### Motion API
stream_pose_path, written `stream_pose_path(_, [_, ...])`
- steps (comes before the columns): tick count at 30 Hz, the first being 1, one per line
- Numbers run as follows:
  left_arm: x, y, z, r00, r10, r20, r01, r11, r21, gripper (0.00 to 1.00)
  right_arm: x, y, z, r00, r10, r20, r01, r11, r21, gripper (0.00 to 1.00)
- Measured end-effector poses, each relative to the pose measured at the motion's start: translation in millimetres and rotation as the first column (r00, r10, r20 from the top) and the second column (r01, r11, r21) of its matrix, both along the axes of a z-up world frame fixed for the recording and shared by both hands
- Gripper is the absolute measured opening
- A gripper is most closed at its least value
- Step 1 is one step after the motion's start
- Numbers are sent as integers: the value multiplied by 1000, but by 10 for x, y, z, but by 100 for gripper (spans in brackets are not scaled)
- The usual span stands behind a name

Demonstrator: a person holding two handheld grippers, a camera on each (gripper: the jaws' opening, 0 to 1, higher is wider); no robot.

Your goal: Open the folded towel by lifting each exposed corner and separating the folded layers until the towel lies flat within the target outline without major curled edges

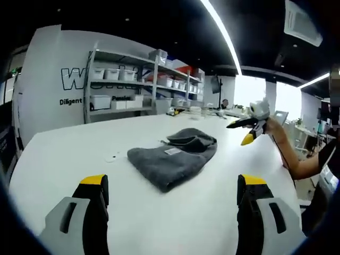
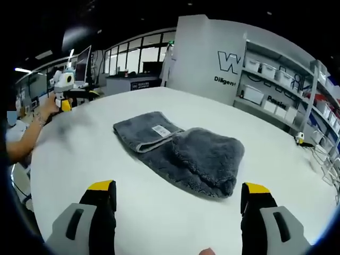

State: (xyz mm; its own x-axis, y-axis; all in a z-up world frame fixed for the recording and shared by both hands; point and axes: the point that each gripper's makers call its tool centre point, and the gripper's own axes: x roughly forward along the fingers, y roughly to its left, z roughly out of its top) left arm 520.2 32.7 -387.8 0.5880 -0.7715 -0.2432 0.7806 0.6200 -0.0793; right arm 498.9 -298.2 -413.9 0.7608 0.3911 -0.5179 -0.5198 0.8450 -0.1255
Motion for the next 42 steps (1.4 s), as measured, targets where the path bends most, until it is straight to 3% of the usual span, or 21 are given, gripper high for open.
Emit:
stream_pose_path(7, [106, -311, 49, 1000, -14, 9, 14, 1000, 2, 99, -3, 60, 28, 1000, 18, 11, -18, 1000, 10, 99])
stream_pose_path(13, [105, -676, 36, 997, -81, 19, 81, 996, 32, 99, -13, 99, 22, 999, 31, 14, -31, 1000, 2, 99])
stream_pose_path(14, [127, -856, 19, 995, -102, 21, 101, 994, 45, 98, -21, 128, 26, 999, 42, 14, -43, 999, 12, 99])
stream_pose_path(17, [127, -1078, -34, 991, -135, 7, 134, 990, 51, 97, -29, 146, 40, 999, 49, 17, -49, 999, 21, 97])
stream_pose_path(26, [212, -1491, -177, 984, -179, 14, 177, 980, 90, 94, -52, 223, -29, 997, 76, -2, -76, 997, 8, 96])
stream_pose_path(29, [243, -1572, -230, 985, -172, 25, 169, 980, 107, 90, -34, 237, 6, 998, 69, 12, -69, 997, 31, 94])
stream_pose_path(32, [257, -1617, -347, 986, -169, 18, 163, 973, 165, 88, -47, 257, -23, 997, 79, 2, -79, 997, 23, 95])
stream_pose_path(36, [288, -1697, -413, 986, -167, 10, 163, 972, 168, 87, -38, 247, -28, 997, 82, 0, -82, 997, 15, 95])
stream_pose_path(42, [442, -1759, -528, 994, -103, 40, 93, 976, 196, 74, -25, 260, -76, 996, 87, -14, -87, 996, 16, 94])
